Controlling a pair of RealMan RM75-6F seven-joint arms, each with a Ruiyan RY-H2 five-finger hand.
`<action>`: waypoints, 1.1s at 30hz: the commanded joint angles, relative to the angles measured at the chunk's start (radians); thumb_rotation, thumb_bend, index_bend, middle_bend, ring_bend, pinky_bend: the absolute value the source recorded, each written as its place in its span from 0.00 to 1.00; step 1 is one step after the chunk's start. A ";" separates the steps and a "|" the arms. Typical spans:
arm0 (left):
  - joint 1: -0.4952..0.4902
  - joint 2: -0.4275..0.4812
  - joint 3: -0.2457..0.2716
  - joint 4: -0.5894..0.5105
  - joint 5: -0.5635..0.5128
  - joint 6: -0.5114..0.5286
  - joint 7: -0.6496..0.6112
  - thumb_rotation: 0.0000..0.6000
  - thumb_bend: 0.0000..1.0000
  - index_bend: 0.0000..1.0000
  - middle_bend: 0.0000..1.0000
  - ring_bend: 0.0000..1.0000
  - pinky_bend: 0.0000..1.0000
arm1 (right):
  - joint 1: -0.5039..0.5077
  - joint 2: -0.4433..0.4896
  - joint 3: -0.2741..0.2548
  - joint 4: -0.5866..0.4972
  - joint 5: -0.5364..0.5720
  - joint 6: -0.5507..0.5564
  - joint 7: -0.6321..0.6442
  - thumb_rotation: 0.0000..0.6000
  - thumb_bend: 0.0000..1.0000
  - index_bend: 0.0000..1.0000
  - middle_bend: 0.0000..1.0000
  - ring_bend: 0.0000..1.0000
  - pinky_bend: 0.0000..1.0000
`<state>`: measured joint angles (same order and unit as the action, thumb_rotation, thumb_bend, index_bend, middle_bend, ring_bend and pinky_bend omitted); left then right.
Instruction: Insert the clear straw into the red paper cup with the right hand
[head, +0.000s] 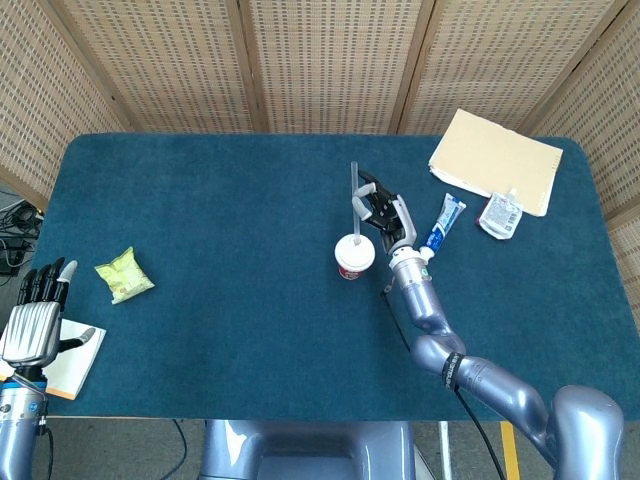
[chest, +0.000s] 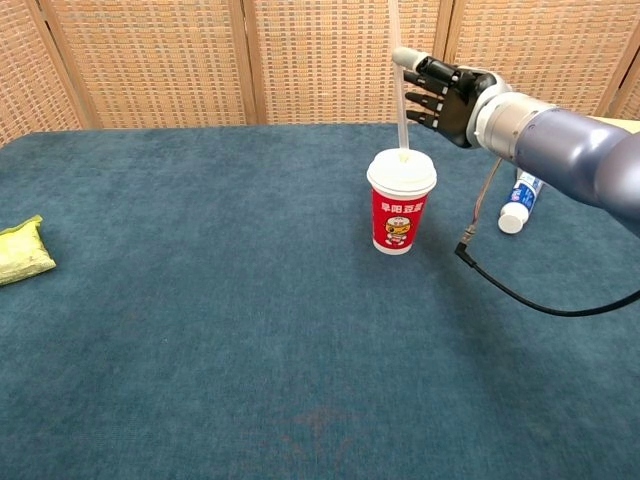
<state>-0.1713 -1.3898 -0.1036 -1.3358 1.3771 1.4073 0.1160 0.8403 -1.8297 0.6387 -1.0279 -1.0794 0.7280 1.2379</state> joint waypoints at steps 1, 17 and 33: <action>0.000 0.000 0.001 0.000 0.000 -0.001 0.000 1.00 0.00 0.00 0.00 0.00 0.00 | 0.001 -0.001 -0.001 0.002 -0.002 -0.001 0.001 1.00 0.60 0.62 0.21 0.00 0.00; -0.002 -0.001 0.003 0.000 -0.001 -0.004 0.002 1.00 0.00 0.00 0.00 0.00 0.00 | -0.001 -0.005 -0.002 0.017 -0.013 -0.010 0.027 1.00 0.60 0.62 0.21 0.00 0.00; -0.002 0.000 0.006 -0.003 -0.001 -0.007 0.003 1.00 0.00 0.00 0.00 0.00 0.00 | -0.002 -0.006 -0.007 0.023 -0.027 -0.012 0.049 1.00 0.59 0.60 0.20 0.00 0.00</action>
<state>-0.1736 -1.3895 -0.0978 -1.3385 1.3760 1.4000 0.1188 0.8379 -1.8360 0.6314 -1.0038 -1.1056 0.7161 1.2864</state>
